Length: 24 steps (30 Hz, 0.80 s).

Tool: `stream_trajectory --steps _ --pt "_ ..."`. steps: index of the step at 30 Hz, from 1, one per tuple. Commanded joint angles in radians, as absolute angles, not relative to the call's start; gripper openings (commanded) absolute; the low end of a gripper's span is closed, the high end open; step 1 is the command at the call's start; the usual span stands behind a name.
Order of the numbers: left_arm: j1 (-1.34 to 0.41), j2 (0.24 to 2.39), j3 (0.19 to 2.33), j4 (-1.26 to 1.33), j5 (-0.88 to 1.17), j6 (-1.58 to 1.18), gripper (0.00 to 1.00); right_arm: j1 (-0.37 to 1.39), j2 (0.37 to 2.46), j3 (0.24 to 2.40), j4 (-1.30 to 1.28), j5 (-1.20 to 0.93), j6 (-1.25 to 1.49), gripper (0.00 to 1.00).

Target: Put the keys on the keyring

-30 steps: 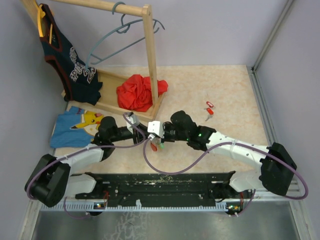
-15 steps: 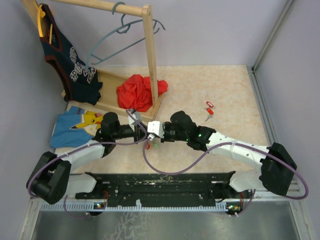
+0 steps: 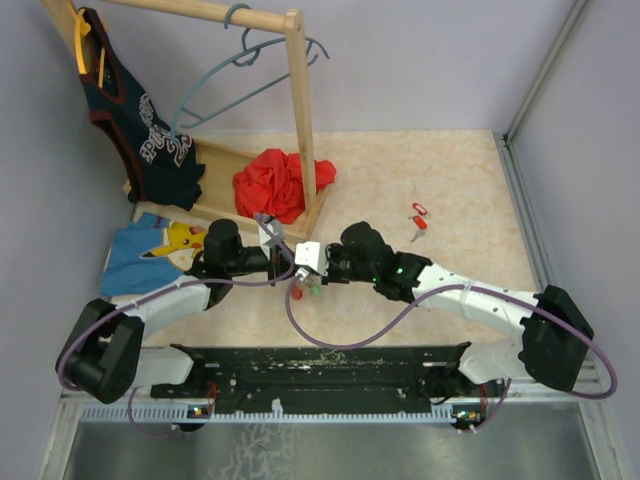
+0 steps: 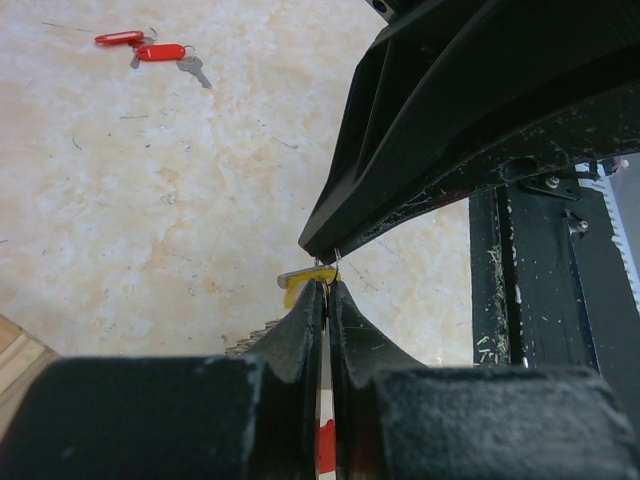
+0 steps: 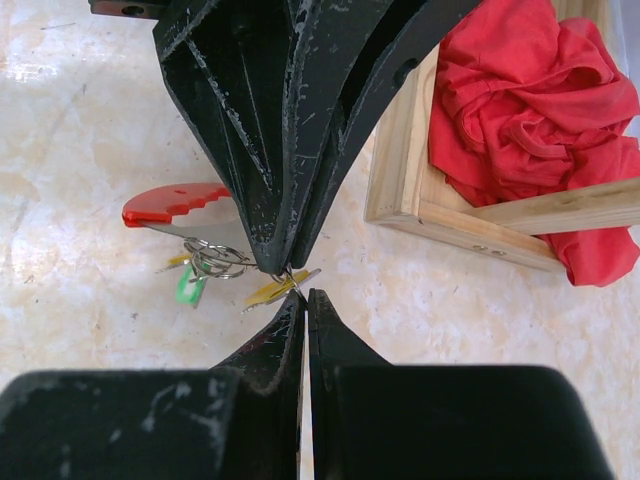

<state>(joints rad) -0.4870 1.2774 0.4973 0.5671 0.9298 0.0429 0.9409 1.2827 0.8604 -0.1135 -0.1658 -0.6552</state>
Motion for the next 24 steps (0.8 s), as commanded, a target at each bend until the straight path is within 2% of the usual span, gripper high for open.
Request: stream_trajectory --steps 1,12,19,24 --pt "-0.483 1.287 0.530 0.528 0.964 0.045 0.08 0.955 1.237 0.897 -0.042 -0.151 -0.669 0.00" --pt "-0.468 1.280 0.535 0.505 0.935 0.037 0.20 0.954 1.235 0.893 -0.040 -0.153 -0.669 0.00" --pt "-0.466 1.289 0.532 0.539 0.964 0.014 0.18 0.956 1.242 0.897 -0.040 -0.159 -0.668 0.00" --pt "-0.467 1.310 0.530 0.581 0.989 -0.010 0.12 0.960 1.246 0.899 -0.046 -0.165 -0.667 0.00"
